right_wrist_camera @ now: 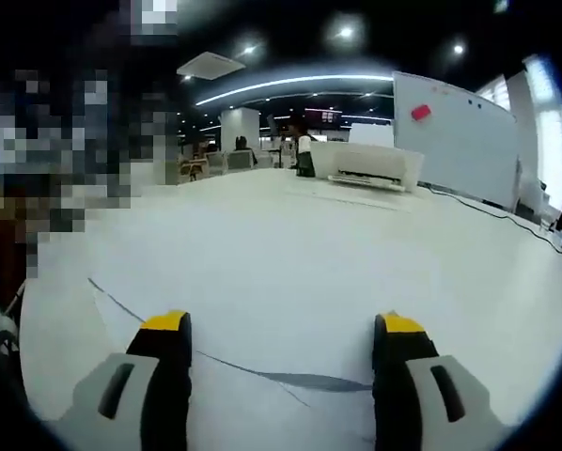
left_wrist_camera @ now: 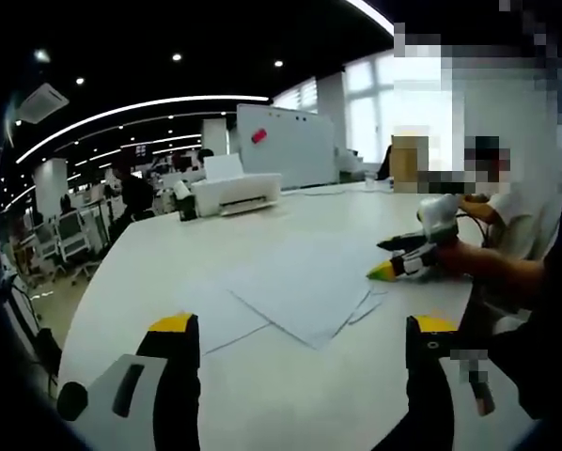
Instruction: Organize the stack of printing papers by aligning and flattening the scattered papers on the table
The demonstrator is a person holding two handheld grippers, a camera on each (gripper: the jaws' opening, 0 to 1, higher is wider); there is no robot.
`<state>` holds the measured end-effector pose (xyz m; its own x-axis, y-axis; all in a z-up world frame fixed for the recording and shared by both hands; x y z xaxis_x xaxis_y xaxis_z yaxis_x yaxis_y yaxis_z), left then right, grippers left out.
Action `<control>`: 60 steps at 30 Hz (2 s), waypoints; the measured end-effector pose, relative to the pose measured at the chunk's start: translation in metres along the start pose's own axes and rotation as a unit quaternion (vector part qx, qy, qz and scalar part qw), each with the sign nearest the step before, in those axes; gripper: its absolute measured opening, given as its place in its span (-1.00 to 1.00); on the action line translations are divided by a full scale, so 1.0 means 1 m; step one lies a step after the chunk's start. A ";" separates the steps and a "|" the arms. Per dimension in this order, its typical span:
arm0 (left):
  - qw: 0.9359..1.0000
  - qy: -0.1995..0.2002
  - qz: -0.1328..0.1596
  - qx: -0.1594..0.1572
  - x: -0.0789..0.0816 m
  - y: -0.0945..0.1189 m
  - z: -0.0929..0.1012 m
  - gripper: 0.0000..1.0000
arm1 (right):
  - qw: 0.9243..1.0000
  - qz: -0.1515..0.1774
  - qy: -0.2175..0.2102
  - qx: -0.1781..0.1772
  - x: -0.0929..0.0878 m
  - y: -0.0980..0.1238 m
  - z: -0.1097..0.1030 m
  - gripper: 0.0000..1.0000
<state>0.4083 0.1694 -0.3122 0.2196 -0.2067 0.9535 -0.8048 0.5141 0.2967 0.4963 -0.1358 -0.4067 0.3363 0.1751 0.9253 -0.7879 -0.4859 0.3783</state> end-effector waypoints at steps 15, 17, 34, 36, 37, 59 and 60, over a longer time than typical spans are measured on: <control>1.000 -0.001 -0.002 0.000 -0.001 0.000 0.000 0.85 | 0.999 -0.001 0.021 0.044 0.002 -0.002 -0.021 -0.42; 1.000 -0.002 -0.002 0.000 -0.001 0.001 0.001 0.85 | 0.998 0.000 0.028 0.052 0.002 -0.003 -0.025 -0.51; 1.000 -0.003 -0.001 0.001 -0.001 0.003 -0.001 0.85 | 0.994 0.001 0.089 0.066 0.004 -0.011 -0.033 -0.93; 1.000 -0.003 -0.001 0.002 0.000 0.004 -0.001 0.85 | 0.993 0.001 0.093 0.067 0.004 -0.012 -0.032 -0.95; 1.000 -0.003 -0.001 0.002 0.000 0.004 -0.001 0.85 | 0.993 0.001 0.094 0.067 0.004 -0.012 -0.032 -0.98; 1.000 -0.007 0.004 0.006 0.005 0.007 -0.003 0.85 | 0.994 -0.001 0.097 0.058 0.009 -0.007 -0.027 -1.00; 1.000 -0.007 0.004 0.007 0.005 0.007 -0.003 0.85 | 0.994 0.003 0.098 0.057 0.011 -0.006 -0.027 -1.00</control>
<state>0.4055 0.1746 -0.3049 0.2061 -0.2146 0.9547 -0.8144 0.5033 0.2889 0.4911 -0.1081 -0.3980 0.2157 0.3290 0.9194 -0.7231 -0.5789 0.3768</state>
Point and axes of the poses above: the point that each gripper's makers call its tool centre point, and the gripper's own axes: y roughly backward along the fingers, z roughly to its right, x roughly out of its top, the point moved 5 cm from there along y, roughly backward along the fingers, and after that the axes turned 5 degrees about x, right-handed, at the moved point
